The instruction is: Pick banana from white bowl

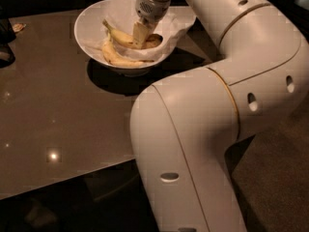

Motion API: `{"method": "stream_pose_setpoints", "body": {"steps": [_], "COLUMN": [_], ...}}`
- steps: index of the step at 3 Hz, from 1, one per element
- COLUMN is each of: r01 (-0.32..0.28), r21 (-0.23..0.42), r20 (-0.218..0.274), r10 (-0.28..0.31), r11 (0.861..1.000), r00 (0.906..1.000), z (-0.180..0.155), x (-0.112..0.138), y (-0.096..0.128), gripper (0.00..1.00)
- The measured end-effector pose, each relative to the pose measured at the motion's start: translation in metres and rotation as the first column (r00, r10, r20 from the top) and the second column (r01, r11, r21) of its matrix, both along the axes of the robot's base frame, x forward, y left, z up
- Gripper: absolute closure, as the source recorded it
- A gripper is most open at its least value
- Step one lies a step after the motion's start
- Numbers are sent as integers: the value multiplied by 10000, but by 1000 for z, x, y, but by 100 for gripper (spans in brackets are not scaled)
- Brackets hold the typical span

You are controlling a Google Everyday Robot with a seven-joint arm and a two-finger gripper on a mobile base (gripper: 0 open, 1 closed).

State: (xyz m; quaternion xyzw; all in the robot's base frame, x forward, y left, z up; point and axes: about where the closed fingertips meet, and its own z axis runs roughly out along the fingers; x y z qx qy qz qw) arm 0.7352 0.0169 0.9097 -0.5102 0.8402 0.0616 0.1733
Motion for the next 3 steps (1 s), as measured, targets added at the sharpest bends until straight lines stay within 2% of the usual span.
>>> {"method": "stream_pose_setpoints", "body": {"steps": [1, 2, 3], "r01": [-14, -125, -131], "r21": [260, 687, 730], "r20": [197, 420, 412], "r10": [8, 96, 101], "r11": [9997, 9976, 9972], "r00": [9998, 9991, 9991], "z": [23, 45, 48], "x": [-16, -42, -48], "y": [-1, -5, -7], "gripper": [100, 100, 100]}}
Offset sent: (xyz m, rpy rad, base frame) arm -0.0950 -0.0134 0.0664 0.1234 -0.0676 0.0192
